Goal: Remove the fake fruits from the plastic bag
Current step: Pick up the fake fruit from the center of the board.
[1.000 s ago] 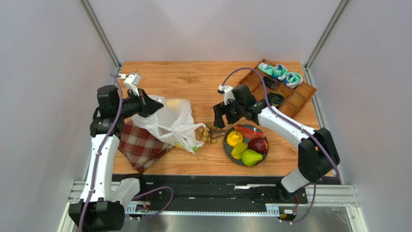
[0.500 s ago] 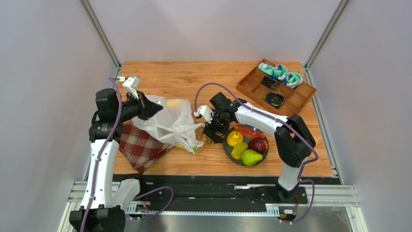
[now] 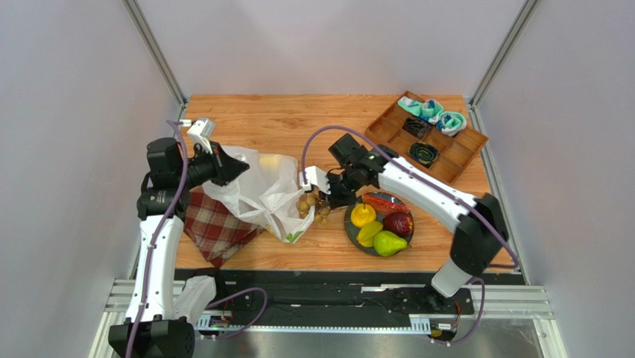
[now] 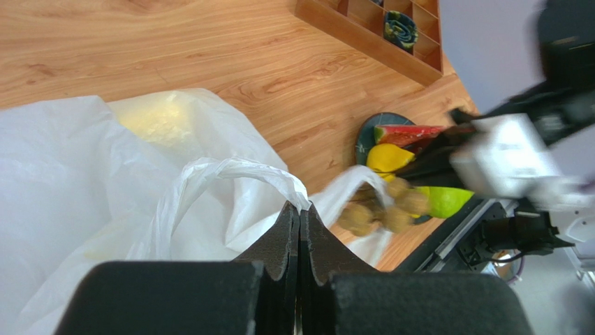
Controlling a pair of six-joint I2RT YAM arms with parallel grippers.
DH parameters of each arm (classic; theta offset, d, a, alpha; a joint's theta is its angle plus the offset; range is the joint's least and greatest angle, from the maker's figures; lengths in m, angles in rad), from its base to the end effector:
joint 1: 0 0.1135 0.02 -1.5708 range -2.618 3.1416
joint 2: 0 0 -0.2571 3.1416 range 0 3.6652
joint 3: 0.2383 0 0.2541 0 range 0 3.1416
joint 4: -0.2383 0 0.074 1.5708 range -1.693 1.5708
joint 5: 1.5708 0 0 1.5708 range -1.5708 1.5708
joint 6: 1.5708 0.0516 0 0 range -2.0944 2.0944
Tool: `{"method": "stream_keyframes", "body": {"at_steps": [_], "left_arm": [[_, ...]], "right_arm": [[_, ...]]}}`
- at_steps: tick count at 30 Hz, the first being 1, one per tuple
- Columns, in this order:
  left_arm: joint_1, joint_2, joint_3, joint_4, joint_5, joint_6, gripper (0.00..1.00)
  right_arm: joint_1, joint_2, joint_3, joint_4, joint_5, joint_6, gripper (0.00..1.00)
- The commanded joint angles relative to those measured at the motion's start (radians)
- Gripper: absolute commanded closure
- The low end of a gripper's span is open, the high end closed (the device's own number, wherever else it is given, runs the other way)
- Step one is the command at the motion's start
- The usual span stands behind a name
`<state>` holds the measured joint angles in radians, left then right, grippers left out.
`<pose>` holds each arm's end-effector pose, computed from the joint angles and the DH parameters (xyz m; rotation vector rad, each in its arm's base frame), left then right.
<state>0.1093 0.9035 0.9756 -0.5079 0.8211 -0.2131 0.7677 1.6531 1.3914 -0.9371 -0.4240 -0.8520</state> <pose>0.2047 -0.0155 0.3470 0.2144 1.9504 -0.8844 0.2293 0.2508 0.2510 -2.0315 1.7835 0.5594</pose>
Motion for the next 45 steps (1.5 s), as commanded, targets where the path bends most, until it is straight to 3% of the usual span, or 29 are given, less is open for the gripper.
{"method": "stream_keyframes", "body": {"at_steps": [1,6,11,14,19,25,29,32,37,41,45], "left_arm": [[0.020,0.015,0.002,0.035,-0.043,0.035,1.00],[0.049,0.032,0.026,0.022,-0.132,0.047,1.00],[0.105,0.037,0.112,-0.044,-0.163,0.095,1.00],[0.154,0.014,0.146,-0.066,-0.157,0.068,1.00],[0.199,-0.112,0.166,-0.046,-0.169,0.018,1.00],[0.202,-0.127,0.210,-0.092,-0.319,0.001,1.00],[0.228,-0.118,0.259,-0.070,-0.440,-0.015,1.00],[0.265,-0.103,0.310,-0.061,-0.456,-0.005,1.00],[0.268,-0.068,0.311,-0.040,-0.360,-0.025,1.00],[0.265,-0.048,0.252,0.031,-0.167,-0.106,1.00],[0.267,-0.046,0.227,0.042,-0.140,-0.123,1.00]], "right_arm": [[0.004,-0.208,0.106,-0.169,-0.252,-0.179,1.00],[-0.011,-0.274,0.052,-0.265,-0.228,-0.252,1.00],[-0.108,-0.352,-0.070,-0.201,-0.090,-0.234,1.00],[-0.114,-0.368,-0.109,-0.064,0.068,-0.121,1.00],[-0.114,-0.340,-0.057,0.003,0.287,0.091,1.00],[-0.149,-0.366,-0.078,0.072,0.419,0.082,1.00],[-0.235,-0.435,-0.140,0.063,0.419,-0.049,1.00],[-0.344,-0.507,-0.242,0.112,0.392,-0.120,1.00],[-0.471,-0.546,-0.263,0.091,0.254,-0.148,1.00],[-0.487,-0.598,-0.281,-0.030,0.055,-0.174,1.00],[-0.485,-0.638,-0.365,-0.022,-0.021,-0.098,1.00]]}}
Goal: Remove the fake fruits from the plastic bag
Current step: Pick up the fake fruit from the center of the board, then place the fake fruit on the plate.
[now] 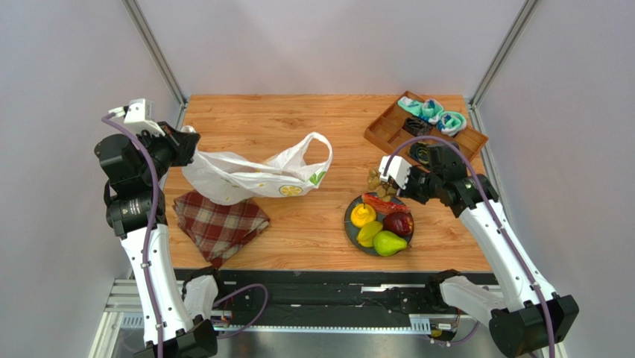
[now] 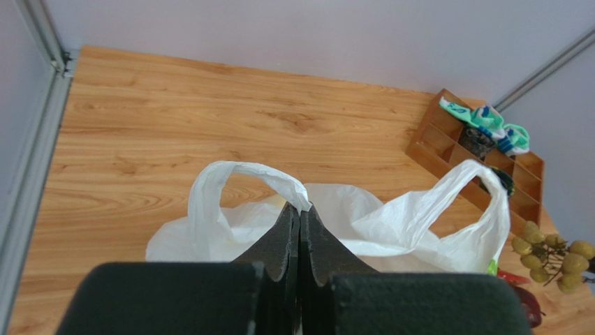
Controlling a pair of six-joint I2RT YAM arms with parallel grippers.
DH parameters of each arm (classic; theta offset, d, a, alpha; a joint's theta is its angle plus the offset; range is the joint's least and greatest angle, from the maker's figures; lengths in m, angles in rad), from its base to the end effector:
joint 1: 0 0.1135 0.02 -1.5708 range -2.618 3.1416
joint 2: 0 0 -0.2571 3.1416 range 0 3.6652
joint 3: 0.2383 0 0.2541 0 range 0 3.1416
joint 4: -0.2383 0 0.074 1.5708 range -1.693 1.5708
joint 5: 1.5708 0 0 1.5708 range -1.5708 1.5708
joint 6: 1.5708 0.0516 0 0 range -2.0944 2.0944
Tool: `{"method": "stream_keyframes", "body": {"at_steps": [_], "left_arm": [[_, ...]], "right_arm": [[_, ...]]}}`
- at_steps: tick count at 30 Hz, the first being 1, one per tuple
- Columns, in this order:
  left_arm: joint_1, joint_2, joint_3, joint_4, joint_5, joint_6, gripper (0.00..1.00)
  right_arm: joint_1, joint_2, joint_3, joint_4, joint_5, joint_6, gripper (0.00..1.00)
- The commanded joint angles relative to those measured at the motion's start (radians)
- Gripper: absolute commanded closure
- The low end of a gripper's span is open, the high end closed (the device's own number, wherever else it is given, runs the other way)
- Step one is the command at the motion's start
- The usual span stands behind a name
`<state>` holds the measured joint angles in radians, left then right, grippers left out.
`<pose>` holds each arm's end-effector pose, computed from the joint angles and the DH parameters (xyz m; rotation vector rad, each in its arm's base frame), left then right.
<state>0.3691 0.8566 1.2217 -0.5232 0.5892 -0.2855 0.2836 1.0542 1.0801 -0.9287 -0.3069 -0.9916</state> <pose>0.1747 0.0368 0.4336 -0.1273 1.7175 -0.4460 0.2017 0.0750 0.3067 -1.5409 1.8625 0.0598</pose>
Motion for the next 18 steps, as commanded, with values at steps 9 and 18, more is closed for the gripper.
{"method": "stream_keyframes", "body": {"at_steps": [9,18], "left_arm": [[0.005,-0.008,-0.040,0.032,0.101,-0.020,1.00],[0.007,-0.018,-0.068,0.038,0.107,-0.021,1.00]], "right_arm": [[-0.001,-0.086,-0.154,-0.039,-0.147,0.120,1.00],[-0.001,-0.148,-0.190,-0.102,-0.080,0.063,0.59]]}}
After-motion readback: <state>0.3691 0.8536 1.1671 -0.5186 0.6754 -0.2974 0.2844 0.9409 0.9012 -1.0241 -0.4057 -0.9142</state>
